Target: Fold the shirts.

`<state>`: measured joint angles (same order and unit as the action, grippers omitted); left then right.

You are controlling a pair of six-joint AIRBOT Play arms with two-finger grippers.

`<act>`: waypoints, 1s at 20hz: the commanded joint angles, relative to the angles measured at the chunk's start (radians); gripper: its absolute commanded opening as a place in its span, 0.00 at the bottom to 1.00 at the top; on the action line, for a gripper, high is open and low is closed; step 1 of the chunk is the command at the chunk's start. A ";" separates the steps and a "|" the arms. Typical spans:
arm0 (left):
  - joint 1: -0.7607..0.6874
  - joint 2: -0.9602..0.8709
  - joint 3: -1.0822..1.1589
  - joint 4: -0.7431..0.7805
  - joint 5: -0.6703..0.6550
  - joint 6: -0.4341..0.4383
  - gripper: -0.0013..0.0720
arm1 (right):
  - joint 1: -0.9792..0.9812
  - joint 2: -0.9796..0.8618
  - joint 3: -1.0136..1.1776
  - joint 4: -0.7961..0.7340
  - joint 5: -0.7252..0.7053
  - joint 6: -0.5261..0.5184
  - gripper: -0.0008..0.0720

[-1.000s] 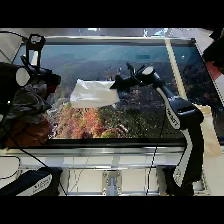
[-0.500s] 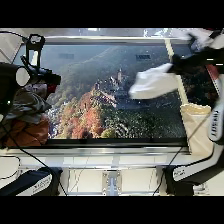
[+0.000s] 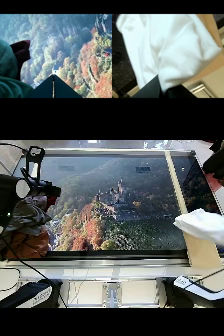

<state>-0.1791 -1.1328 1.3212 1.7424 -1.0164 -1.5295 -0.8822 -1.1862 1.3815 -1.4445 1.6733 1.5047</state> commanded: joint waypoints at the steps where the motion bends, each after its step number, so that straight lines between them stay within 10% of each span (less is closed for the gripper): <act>1: 0.000 0.000 0.000 0.000 -0.002 -0.020 0.04 | -0.198 0.171 -0.493 -0.046 -0.214 -0.086 0.03; 5: 0.000 0.000 0.000 0.000 -0.002 -0.042 0.04 | -0.344 0.227 -0.711 -0.048 -0.311 -0.087 0.50; 8: 0.000 0.000 0.000 0.000 -0.002 -0.042 0.04 | -0.351 0.257 -0.555 0.040 -0.253 -0.082 0.50; 11: 0.000 0.000 0.000 -0.022 -0.002 -0.042 0.04 | -0.341 0.311 -0.398 0.492 -0.308 -0.046 0.45; 13: 0.000 0.000 0.000 -0.050 -0.002 -0.042 0.04 | -0.262 0.343 -0.343 0.821 -0.322 -0.198 0.06; 14: 0.000 0.000 0.000 -0.064 -0.002 -0.042 0.04 | -0.198 0.351 -0.328 0.892 -0.319 -0.275 0.03; 20: 0.000 0.000 0.000 -0.101 -0.003 -0.042 0.04 | 0.311 0.346 -0.322 0.740 -0.327 -0.450 0.03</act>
<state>-0.1791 -1.1332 1.3212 1.6615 -1.0187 -1.5715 -0.7746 -0.8429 1.0481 -0.6788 1.3659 1.1381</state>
